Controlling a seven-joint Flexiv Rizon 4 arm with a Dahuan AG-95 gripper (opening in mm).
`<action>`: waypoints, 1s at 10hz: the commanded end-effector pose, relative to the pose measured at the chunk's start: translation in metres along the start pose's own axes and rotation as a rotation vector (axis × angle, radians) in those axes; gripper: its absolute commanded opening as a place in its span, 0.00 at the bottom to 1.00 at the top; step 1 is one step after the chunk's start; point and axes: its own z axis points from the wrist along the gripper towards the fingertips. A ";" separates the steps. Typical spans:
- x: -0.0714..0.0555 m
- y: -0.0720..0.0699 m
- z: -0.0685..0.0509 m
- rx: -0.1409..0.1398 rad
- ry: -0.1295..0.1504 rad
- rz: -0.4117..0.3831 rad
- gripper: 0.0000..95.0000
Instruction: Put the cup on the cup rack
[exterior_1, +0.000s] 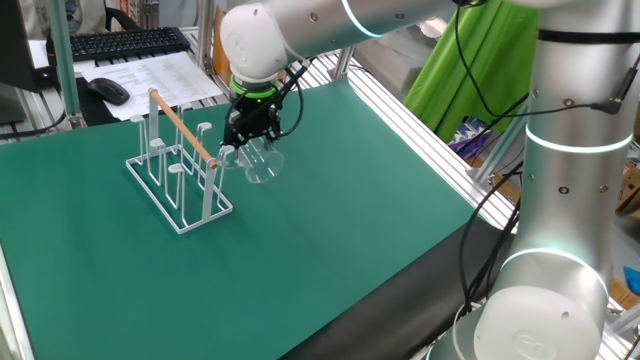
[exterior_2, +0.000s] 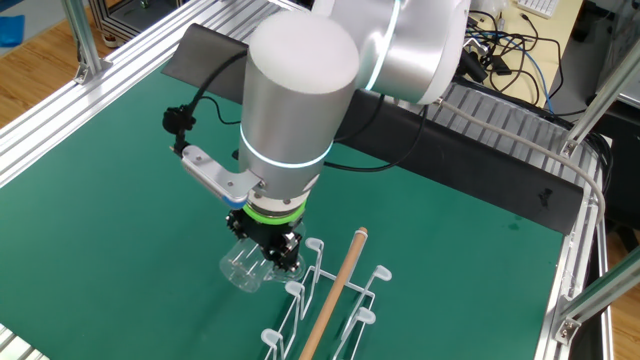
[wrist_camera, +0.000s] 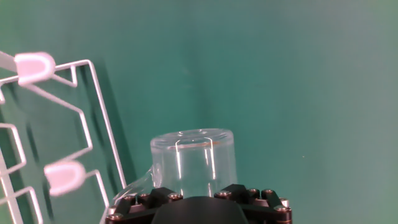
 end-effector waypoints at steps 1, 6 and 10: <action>0.000 -0.006 0.004 -0.007 0.005 -0.009 0.00; 0.000 -0.006 0.004 -0.003 0.023 -0.012 0.00; 0.000 -0.006 0.004 -0.012 0.068 0.003 0.00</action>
